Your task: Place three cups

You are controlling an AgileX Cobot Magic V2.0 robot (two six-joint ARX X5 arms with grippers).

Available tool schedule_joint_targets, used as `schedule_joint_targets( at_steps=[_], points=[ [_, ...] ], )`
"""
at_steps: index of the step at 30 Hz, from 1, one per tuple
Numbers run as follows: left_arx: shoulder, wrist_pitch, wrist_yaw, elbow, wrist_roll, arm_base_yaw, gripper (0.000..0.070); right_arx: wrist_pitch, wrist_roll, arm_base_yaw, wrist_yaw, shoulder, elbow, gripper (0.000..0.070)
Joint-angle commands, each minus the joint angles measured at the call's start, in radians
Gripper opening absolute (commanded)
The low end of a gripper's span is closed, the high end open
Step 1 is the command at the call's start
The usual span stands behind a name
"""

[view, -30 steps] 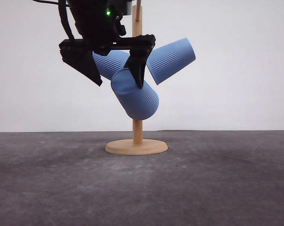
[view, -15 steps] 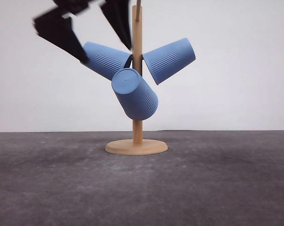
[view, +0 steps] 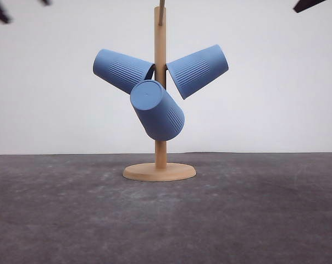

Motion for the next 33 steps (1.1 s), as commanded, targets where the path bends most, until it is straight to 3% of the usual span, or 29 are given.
schedule_joint_targets(
  at_steps=[1, 8, 14, 21, 23, 24, 33],
  points=[
    [-0.026, 0.019, 0.04, -0.047, 0.045, 0.052, 0.0429, 0.002, -0.022, -0.017, 0.004, -0.008, 0.006, 0.0291],
    [-0.196, 0.132, 0.169, -0.309, 0.045, 0.228, 0.0429, 0.082, -0.022, -0.09, 0.03, -0.115, -0.155, 0.029],
    [-0.21, 0.157, 0.183, -0.409, 0.041, 0.241, 0.0429, 0.13, -0.022, -0.107, 0.054, -0.167, -0.286, 0.0291],
    [-0.208, 0.15, 0.182, -0.41, 0.036, 0.241, 0.0424, 0.116, -0.022, -0.107, 0.048, -0.163, -0.296, 0.0304],
    [-0.208, 0.152, 0.202, -0.41, 0.035, 0.24, 0.0181, 0.115, -0.023, -0.107, 0.049, -0.163, -0.296, 0.0122],
    [-0.208, 0.151, 0.221, -0.409, 0.033, 0.24, 0.0001, 0.115, -0.026, -0.107, 0.049, -0.162, -0.296, 0.0001],
    [-0.208, 0.156, 0.242, -0.407, 0.038, 0.241, 0.0, 0.121, -0.025, -0.107, 0.051, -0.162, -0.296, 0.0015]
  ],
)
